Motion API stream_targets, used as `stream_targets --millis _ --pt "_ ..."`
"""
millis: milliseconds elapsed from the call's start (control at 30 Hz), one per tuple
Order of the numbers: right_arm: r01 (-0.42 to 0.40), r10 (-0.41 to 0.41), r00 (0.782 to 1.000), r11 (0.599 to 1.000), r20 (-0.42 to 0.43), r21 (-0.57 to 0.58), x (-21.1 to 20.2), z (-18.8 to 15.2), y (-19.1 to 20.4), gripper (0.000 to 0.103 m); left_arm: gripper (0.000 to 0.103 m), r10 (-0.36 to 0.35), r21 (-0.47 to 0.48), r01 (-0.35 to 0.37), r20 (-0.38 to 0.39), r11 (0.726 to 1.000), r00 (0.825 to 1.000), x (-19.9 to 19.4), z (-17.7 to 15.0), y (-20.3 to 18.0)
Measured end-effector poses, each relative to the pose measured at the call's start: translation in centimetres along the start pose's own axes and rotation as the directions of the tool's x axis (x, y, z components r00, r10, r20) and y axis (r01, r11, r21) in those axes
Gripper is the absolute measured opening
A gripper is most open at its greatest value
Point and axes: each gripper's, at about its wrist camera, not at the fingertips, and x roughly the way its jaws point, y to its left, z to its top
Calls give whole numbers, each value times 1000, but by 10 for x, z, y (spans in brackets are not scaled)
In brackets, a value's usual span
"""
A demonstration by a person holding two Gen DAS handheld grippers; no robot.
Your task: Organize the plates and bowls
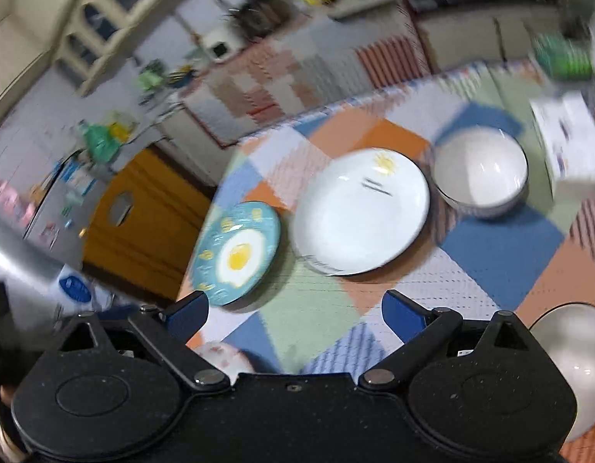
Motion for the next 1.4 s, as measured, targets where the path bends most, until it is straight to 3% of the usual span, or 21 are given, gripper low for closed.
stream_targets --millis 267,367,467,500,567,633,700,767,867,900,1000,1033,1067,1233,1400 --pt "44 -45 999 976 0 211 87 13 -55 83 85 -14 -57 13 -15 998 1000 90 8 -13" --pt "69 -74 997 971 16 228 113 16 -65 79 83 -43 -143 42 0 989 999 113 12 -9" --pt "138 -150 988 964 37 226 131 20 -73 74 83 -20 -170 19 -6 985 1000 136 17 -8" --pt "148 -163 986 961 45 235 134 20 -76 68 82 -19 -171 17 -14 985 1000 143 18 -8" --pt "137 -161 984 958 77 252 136 21 -82 62 66 3 -185 -9 -33 983 999 157 19 -6" --pt "126 -156 983 956 95 263 135 23 -86 52 59 4 -197 -14 -50 980 999 164 19 -3" --pt "111 -141 985 962 104 249 136 25 -90 36 58 -25 -222 14 -45 975 999 167 18 -1" --pt "121 -149 983 964 104 238 136 29 -95 26 53 -48 -215 38 -40 976 998 172 20 -3" --pt "129 -159 980 965 117 228 135 30 -105 24 38 46 -195 -56 -58 979 997 185 24 -8" --pt "137 -167 978 965 122 224 136 30 -109 24 37 56 -204 -67 -59 977 997 190 24 -7" --pt "135 -162 979 971 128 196 141 32 -115 25 31 35 -241 -45 -46 969 998 197 24 -5" --pt "135 -160 979 974 130 183 141 32 -115 25 23 21 -251 -30 -42 967 999 198 24 -6" --pt "134 -156 978 978 136 158 142 32 -114 17 19 8 -257 -16 -35 966 999 199 24 -7" --pt "113 -125 985 989 119 100 132 30 -109 15 18 26 -252 -36 -44 967 999 195 25 -9" --pt "36 -49 991 995 127 96 105 25 -106 19 19 -36 -197 21 -77 980 996 169 15 -9"
